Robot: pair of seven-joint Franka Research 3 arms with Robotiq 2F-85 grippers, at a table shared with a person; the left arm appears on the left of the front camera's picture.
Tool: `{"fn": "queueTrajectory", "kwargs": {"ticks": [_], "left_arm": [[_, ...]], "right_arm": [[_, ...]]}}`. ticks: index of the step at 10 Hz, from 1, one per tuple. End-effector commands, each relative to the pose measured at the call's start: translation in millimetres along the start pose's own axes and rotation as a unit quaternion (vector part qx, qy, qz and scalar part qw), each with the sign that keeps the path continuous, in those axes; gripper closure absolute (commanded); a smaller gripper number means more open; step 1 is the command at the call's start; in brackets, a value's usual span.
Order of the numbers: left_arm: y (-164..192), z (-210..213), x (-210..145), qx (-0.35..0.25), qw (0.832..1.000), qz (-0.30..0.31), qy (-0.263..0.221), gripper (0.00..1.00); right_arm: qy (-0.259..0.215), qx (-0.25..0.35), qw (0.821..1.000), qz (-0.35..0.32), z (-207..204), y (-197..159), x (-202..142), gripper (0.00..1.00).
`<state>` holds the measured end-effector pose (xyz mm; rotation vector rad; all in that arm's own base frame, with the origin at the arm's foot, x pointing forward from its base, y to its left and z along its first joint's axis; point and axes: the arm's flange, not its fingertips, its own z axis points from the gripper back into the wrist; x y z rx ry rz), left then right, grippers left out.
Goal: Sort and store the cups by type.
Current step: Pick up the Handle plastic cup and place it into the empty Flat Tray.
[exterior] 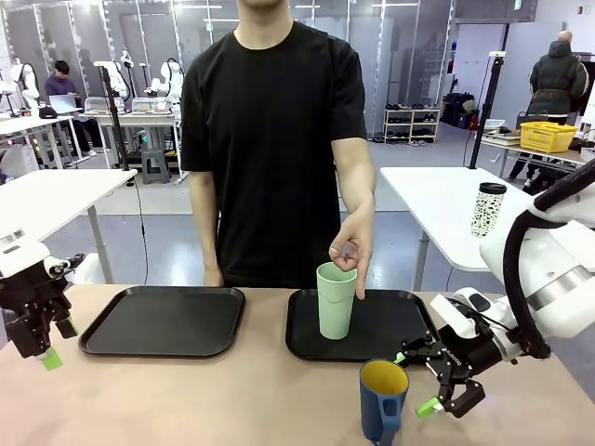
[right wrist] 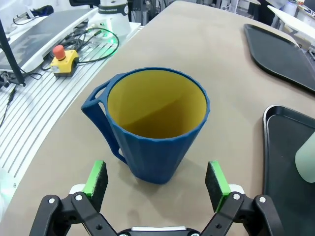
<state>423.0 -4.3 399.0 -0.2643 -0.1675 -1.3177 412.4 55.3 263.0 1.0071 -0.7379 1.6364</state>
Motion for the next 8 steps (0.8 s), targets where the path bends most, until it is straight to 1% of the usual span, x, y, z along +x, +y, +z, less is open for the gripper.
{"fn": "queueTrajectory", "kwargs": {"ticks": [1, 4, 8], "left_arm": [[0.1, 0.2, -1.0, 0.001, 1.0, -0.003, -0.003, 0.0], [0.1, 0.2, -1.0, 0.001, 1.0, -0.003, -0.003, 0.0], [0.1, 0.2, -1.0, 0.001, 1.0, -0.003, -0.003, 0.0]], "right_arm": [[-0.007, 0.015, 1.0, -0.007, -4.4, -4.9, -0.5, 0.0], [-0.03, 0.03, 0.999, 0.014, -17.9, -13.3, -12.5, 0.0], [-0.073, 0.051, 0.995, 0.045, -29.0, -20.5, -17.8, 0.0]]}}
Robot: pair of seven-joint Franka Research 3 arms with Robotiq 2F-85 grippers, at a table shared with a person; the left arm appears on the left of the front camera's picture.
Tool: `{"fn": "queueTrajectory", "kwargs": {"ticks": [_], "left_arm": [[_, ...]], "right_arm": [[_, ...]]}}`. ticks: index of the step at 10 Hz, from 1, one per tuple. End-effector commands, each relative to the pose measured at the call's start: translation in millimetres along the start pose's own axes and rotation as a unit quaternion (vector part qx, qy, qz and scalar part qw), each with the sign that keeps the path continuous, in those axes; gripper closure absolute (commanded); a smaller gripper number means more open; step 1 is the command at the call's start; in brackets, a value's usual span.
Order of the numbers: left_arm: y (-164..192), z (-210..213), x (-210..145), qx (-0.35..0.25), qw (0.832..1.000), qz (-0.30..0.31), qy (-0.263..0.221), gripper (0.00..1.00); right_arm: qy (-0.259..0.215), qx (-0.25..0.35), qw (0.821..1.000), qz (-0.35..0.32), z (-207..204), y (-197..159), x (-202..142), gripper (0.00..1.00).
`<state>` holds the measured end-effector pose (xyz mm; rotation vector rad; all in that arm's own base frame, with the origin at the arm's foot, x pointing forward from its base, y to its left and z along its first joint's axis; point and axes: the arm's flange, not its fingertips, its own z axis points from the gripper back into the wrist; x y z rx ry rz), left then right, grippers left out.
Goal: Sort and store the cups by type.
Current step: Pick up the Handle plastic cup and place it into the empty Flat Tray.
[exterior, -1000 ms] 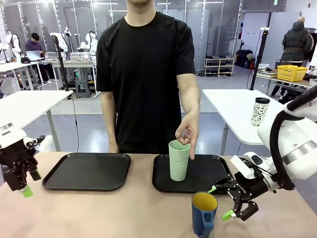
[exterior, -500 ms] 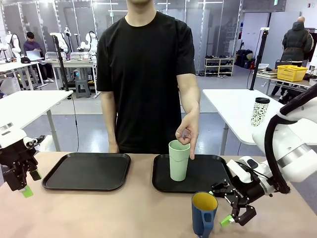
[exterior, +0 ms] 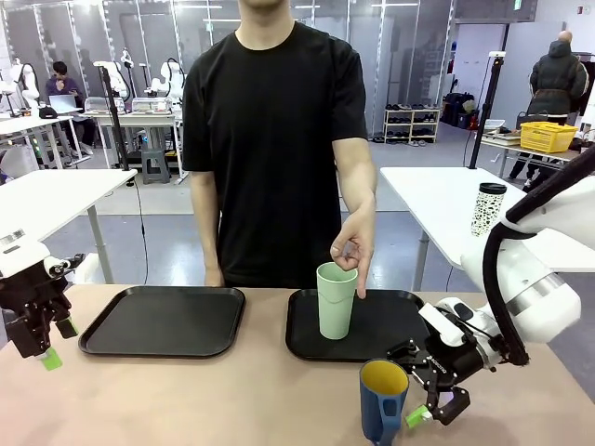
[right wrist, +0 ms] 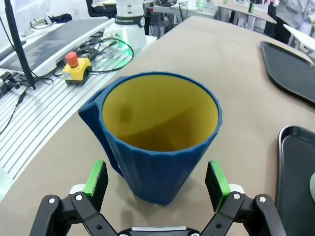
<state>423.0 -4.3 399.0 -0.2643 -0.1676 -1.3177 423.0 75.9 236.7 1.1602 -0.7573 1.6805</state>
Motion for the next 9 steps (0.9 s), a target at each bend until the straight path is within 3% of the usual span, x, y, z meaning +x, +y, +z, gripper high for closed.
{"fn": "queueTrajectory", "kwargs": {"ticks": [1, 5, 9], "left_arm": [[0.1, 0.1, -1.0, 0.001, 1.0, -0.003, -0.003, 0.0], [0.1, 0.1, -1.0, 0.001, 1.0, -0.003, -0.003, 0.0], [0.1, 0.1, -1.0, 0.001, 1.0, -0.003, -0.003, 0.0]], "right_arm": [[-0.035, 0.01, 0.999, 0.034, -4.5, -5.0, -3.1, 0.0], [-0.058, 0.04, 0.997, 0.04, -11.8, -5.7, -4.1, 0.0], [-0.051, 0.067, 0.996, 0.033, -16.2, -10.7, -5.6, 0.0]]}}
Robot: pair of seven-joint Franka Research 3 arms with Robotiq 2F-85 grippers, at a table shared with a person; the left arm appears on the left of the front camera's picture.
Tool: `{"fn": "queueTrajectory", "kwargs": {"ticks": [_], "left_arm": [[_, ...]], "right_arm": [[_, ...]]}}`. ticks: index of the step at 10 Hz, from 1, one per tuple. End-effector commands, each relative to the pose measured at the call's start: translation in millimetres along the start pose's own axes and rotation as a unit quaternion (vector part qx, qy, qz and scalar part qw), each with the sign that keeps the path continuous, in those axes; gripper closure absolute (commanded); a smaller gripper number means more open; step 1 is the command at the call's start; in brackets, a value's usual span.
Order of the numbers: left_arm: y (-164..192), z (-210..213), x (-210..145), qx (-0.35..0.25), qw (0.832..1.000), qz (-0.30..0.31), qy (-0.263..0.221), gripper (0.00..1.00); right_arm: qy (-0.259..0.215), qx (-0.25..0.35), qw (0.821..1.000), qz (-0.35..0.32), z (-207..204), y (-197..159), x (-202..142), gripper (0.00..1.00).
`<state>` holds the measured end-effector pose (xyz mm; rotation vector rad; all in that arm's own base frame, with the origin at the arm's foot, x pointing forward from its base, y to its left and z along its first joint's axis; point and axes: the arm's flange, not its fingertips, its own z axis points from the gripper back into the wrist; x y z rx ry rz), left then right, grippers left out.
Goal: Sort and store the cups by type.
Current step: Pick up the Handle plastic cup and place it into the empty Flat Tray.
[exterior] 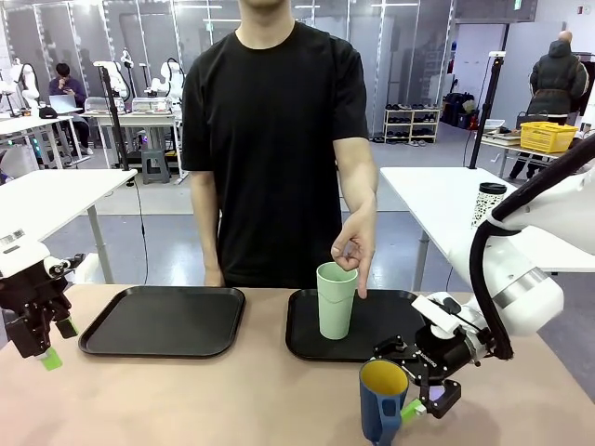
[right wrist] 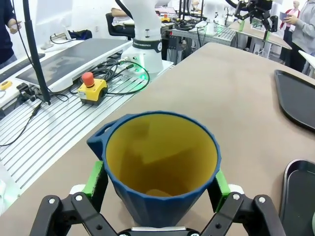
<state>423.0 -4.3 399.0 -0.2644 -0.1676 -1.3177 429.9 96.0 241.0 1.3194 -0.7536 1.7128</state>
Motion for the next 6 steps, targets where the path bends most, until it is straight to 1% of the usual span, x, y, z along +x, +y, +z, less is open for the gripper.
{"fn": "queueTrajectory", "kwargs": {"ticks": [1, 6], "left_arm": [[0.1, 0.2, -1.0, 0.001, 1.0, -0.003, -0.003, 0.0], [0.1, 0.2, -1.0, 0.001, 1.0, -0.003, -0.003, 0.0]], "right_arm": [[-0.003, 0.021, 1.0, 0.018, -2.2, 1.8, -15.7, 0.0], [-0.021, 0.029, 0.999, 0.02, -8.5, -5.2, -16.7, 0.0]]}}
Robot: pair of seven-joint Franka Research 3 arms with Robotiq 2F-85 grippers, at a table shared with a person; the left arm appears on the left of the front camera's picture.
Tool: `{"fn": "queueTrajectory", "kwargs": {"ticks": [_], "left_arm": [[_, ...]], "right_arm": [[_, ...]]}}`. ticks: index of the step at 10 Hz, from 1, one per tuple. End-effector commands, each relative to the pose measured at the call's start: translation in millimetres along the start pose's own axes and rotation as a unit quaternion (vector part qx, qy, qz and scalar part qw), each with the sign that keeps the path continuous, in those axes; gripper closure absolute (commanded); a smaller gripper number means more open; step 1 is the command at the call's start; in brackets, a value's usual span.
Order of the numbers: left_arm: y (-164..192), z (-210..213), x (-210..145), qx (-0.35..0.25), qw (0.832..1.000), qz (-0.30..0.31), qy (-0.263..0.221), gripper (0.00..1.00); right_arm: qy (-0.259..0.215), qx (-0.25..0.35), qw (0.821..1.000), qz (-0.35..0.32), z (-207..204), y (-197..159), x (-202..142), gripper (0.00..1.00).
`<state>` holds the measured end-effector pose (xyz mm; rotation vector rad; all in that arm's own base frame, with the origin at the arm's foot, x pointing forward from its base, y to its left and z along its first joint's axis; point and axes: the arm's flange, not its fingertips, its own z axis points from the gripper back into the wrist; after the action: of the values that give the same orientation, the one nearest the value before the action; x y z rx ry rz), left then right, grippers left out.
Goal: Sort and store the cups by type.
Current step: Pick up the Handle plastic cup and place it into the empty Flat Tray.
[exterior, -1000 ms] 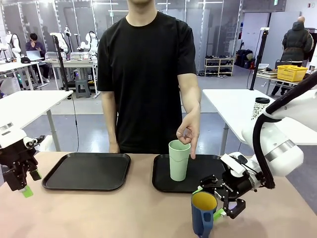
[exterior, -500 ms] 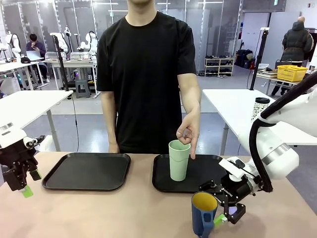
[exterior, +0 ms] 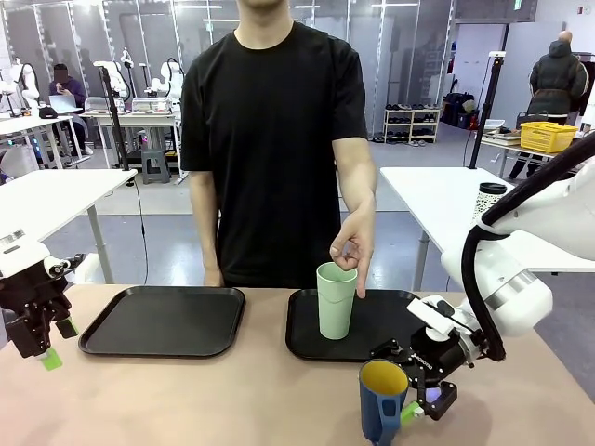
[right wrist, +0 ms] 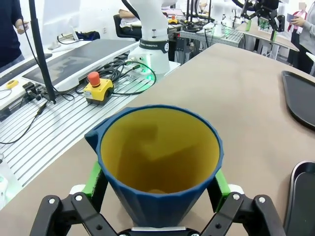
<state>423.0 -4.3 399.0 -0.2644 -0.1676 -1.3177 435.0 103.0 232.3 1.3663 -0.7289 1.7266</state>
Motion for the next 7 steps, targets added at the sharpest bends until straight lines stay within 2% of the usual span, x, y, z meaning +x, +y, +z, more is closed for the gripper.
{"fn": "queueTrajectory", "kwargs": {"ticks": [1, 7], "left_arm": [[0.1, 0.2, -1.0, 0.001, 1.0, -0.003, -0.003, 0.0], [0.1, 0.2, -1.0, 0.001, 1.0, -0.003, -0.003, 0.0]], "right_arm": [[-0.016, 0.009, 1.0, 0.021, -5.3, 0.8, -9.2, 0.0], [-0.014, 0.016, 1.0, 0.014, -17.5, -1.3, -6.0, 0.0]]}}
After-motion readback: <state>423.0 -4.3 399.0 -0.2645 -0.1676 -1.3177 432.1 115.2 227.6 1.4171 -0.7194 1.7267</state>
